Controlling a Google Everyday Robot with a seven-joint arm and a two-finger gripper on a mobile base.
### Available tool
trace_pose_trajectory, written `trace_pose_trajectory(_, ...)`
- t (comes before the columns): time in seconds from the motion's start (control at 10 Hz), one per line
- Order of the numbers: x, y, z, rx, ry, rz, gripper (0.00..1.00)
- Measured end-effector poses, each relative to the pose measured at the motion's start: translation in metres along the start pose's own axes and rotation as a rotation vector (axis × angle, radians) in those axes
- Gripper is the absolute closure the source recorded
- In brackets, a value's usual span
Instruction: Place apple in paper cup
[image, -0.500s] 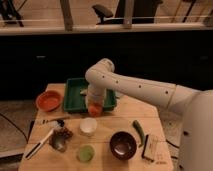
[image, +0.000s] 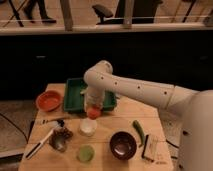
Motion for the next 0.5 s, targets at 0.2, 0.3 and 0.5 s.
trace_pose_trajectory(0.2, -0.006, -0.003, 0.003, 0.01, -0.015, -0.012, 1.0)
trace_pose_trajectory(0.3, -0.009, -0.004, 0.004, 0.015, -0.023, -0.018, 1.0)
trace_pose_trajectory(0.5, -0.015, -0.005, 0.006, 0.023, -0.038, -0.024, 1.0)
